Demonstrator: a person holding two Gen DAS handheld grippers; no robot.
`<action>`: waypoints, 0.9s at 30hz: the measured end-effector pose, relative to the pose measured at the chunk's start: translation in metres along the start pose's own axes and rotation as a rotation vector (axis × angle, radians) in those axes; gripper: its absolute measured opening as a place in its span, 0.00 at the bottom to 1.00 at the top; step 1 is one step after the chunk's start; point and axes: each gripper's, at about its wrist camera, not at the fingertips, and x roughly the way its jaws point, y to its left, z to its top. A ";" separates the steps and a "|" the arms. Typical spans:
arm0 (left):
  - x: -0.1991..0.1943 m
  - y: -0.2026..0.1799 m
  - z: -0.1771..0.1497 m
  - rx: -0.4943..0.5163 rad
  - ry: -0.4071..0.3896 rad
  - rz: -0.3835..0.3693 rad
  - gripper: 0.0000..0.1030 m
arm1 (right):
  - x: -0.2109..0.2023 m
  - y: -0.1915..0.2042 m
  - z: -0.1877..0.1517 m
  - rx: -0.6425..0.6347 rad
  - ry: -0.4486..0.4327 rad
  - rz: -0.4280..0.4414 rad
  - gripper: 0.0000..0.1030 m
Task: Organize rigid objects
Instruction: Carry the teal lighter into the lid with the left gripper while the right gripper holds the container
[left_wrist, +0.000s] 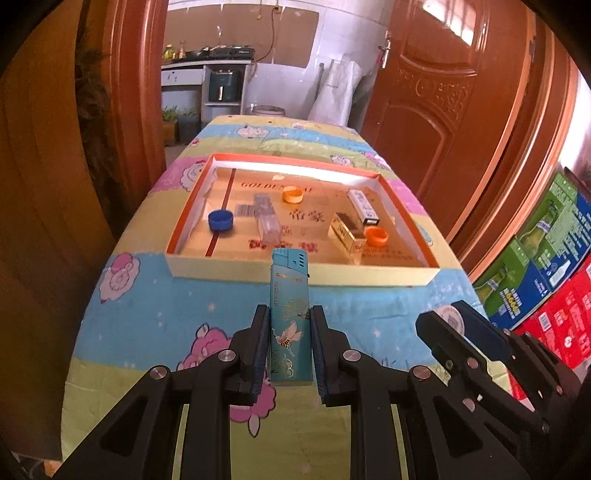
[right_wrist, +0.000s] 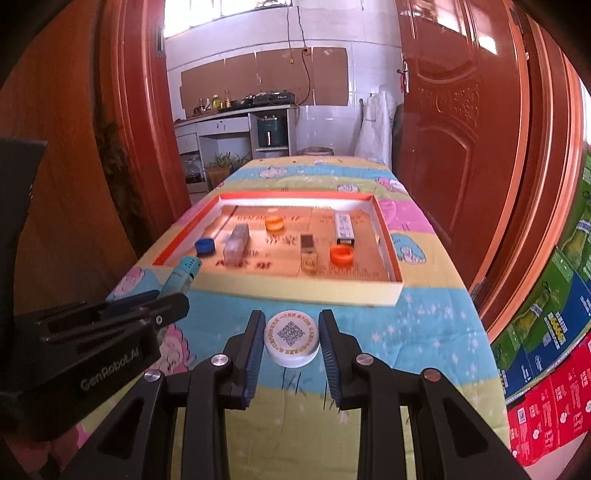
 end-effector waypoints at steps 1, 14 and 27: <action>0.001 -0.001 0.003 0.001 -0.002 -0.004 0.21 | 0.001 -0.001 0.003 0.001 -0.003 -0.001 0.29; 0.018 -0.017 0.047 -0.029 -0.009 -0.065 0.21 | 0.016 -0.020 0.042 0.027 -0.031 -0.026 0.29; 0.049 -0.026 0.077 -0.021 0.014 -0.045 0.21 | 0.045 -0.036 0.076 0.011 -0.028 -0.016 0.29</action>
